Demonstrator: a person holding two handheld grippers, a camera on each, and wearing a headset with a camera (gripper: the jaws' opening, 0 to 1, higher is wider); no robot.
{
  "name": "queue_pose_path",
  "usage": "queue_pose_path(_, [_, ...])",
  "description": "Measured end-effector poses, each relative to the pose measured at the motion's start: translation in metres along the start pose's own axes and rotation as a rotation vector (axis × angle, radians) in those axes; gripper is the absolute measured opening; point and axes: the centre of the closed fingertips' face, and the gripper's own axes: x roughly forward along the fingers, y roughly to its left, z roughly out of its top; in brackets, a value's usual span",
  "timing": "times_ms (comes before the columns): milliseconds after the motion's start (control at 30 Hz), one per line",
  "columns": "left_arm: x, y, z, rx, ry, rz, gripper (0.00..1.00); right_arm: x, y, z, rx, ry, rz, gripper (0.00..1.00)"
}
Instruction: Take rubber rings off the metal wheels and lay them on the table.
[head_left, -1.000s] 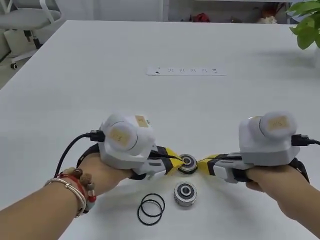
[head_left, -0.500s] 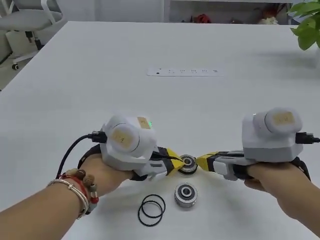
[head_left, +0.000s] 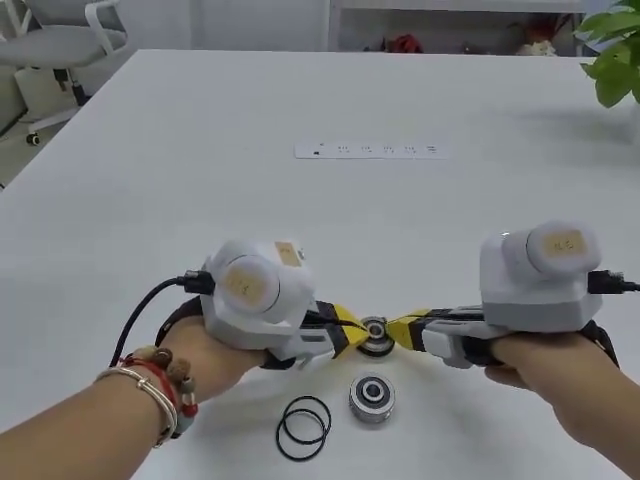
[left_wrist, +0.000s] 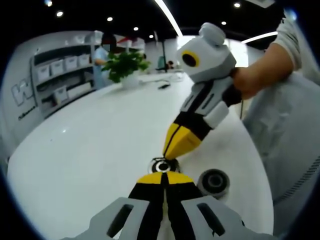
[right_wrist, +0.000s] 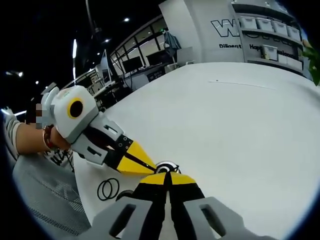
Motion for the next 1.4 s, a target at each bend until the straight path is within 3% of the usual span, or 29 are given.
queue_pose_path(67, [0.000, 0.000, 0.000, -0.003, -0.001, 0.001, 0.01, 0.001, 0.004, 0.004, 0.005, -0.015, 0.020, 0.00])
queue_pose_path(100, [0.000, 0.000, 0.000, -0.006, -0.002, 0.001, 0.01, 0.001, 0.013, 0.011, 0.029, -0.046, 0.058, 0.00])
queue_pose_path(167, [0.000, 0.000, 0.000, -0.019, -0.004, 0.004, 0.01, 0.002, 0.012, 0.011, -0.010, -0.029, 0.023, 0.00])
queue_pose_path(300, [-0.001, 0.000, 0.001, -0.029, -0.009, -0.003, 0.02, 0.003, 0.010, 0.006, 0.004, -0.007, 0.031, 0.00])
queue_pose_path(400, [-0.002, -0.003, 0.000, 0.009, 0.005, -0.011, 0.02, 0.001, 0.009, 0.010, 0.019, -0.023, 0.032, 0.00])
queue_pose_path(633, [-0.007, -0.007, 0.001, 0.023, 0.033, -0.042, 0.13, -0.002, 0.006, 0.015, 0.041, -0.043, 0.030, 0.00])
queue_pose_path(867, [-0.023, -0.007, 0.020, 0.027, -0.008, -0.050, 0.28, -0.006, 0.003, 0.023, 0.066, -0.070, 0.026, 0.00])
queue_pose_path(1067, [-0.042, 0.006, 0.036, -0.004, -0.046, -0.016, 0.43, -0.010, 0.005, 0.035, 0.087, -0.104, 0.037, 0.00])
queue_pose_path(1133, [-0.049, 0.010, 0.046, -0.019, -0.079, 0.000, 0.49, -0.012, 0.007, 0.038, 0.093, -0.115, 0.040, 0.00])
queue_pose_path(1167, [-0.051, 0.011, 0.052, -0.035, -0.102, 0.000, 0.51, -0.012, 0.008, 0.040, 0.099, -0.122, 0.045, 0.00])
queue_pose_path(1400, [-0.062, 0.005, 0.072, -0.063, -0.153, -0.023, 0.60, -0.016, 0.011, 0.049, 0.120, -0.150, 0.059, 0.00])
